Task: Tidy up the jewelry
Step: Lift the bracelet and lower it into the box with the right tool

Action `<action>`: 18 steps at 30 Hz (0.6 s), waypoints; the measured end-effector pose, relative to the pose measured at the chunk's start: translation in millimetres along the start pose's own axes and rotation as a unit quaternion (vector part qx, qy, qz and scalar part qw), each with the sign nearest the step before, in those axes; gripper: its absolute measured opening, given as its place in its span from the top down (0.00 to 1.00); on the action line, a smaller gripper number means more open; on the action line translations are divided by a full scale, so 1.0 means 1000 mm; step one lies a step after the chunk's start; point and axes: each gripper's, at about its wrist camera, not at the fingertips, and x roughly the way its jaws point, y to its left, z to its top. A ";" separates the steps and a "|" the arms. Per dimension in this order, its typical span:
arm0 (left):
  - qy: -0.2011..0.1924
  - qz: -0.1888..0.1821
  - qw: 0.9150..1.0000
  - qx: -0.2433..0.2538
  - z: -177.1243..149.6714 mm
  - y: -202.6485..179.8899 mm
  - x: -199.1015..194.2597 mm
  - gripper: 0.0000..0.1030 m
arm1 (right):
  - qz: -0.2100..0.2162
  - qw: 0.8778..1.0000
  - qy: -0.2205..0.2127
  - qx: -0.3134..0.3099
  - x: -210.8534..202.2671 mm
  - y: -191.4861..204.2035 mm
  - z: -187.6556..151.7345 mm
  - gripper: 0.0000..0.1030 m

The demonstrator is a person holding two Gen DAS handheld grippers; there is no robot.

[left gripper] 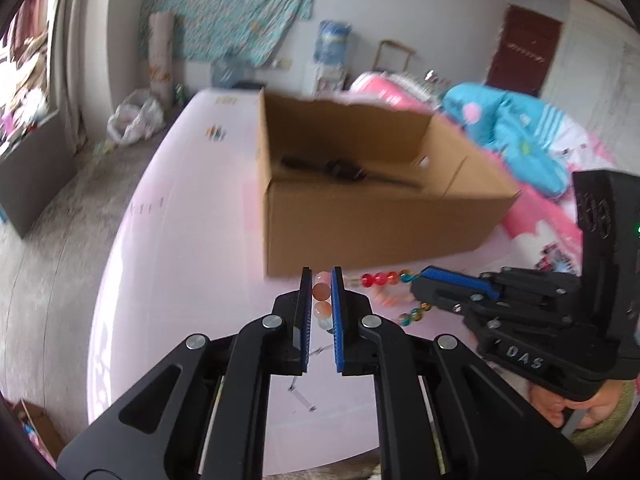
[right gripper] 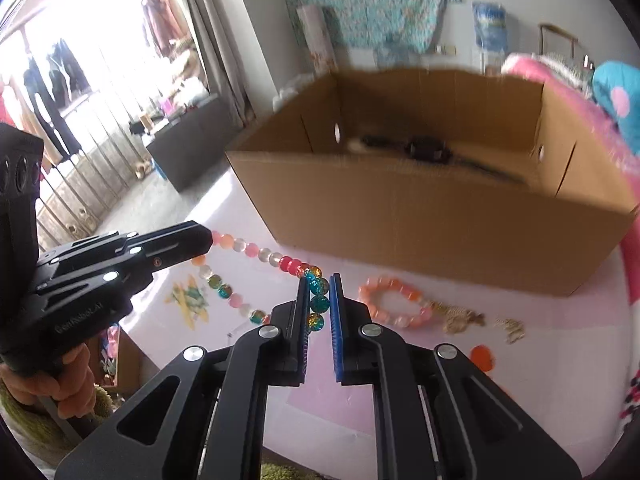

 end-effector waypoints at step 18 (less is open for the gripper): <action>0.042 -0.025 0.998 0.050 0.149 -0.003 0.076 0.92 | 0.066 0.994 0.075 0.048 0.043 -0.068 0.143 0.90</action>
